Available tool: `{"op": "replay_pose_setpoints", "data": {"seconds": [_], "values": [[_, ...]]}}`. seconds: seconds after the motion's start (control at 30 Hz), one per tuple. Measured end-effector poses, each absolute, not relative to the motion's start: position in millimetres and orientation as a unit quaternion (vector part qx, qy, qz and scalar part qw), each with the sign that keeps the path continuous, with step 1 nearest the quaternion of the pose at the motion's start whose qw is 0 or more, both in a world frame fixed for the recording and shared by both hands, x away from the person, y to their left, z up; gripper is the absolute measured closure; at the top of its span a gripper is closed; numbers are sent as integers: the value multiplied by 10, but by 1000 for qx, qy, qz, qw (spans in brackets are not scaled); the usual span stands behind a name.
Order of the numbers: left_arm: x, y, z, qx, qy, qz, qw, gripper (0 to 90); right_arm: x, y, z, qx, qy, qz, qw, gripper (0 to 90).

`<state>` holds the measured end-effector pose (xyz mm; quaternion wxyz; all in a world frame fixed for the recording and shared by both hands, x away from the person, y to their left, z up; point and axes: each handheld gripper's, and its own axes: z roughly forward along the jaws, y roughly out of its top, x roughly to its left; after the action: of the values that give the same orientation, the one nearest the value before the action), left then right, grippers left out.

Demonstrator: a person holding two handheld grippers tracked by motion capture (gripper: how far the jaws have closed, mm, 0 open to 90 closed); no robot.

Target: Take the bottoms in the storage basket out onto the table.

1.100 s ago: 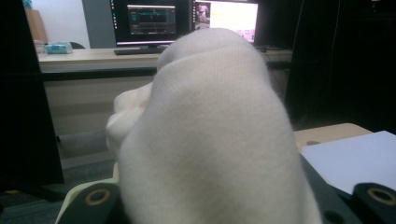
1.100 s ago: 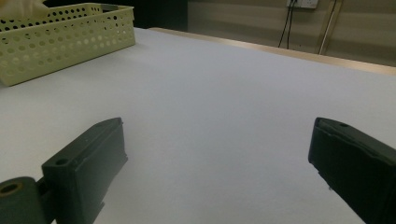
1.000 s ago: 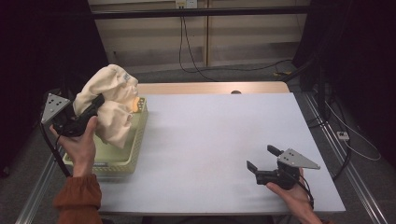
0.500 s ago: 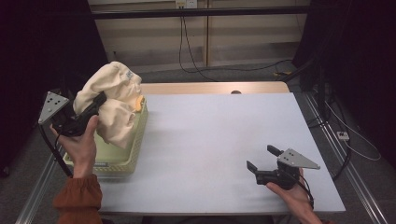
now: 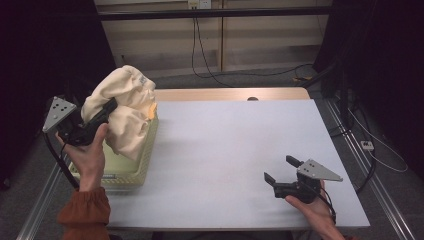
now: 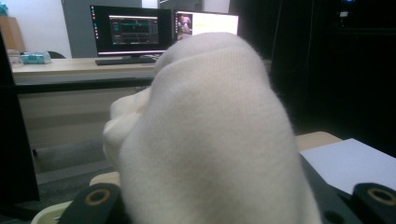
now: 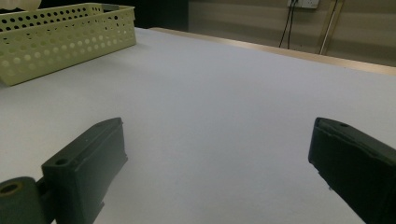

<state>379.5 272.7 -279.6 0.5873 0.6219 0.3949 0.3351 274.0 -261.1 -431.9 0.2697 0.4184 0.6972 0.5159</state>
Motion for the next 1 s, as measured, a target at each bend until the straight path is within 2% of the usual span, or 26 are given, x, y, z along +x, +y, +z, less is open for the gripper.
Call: {"op": "replay_pose_setpoints", "data": {"seconds": [1.0], "values": [[3787,2522,-2760,638,378,320,590,754,2740,-2611,-4319,418,697,516,270,38]]}}
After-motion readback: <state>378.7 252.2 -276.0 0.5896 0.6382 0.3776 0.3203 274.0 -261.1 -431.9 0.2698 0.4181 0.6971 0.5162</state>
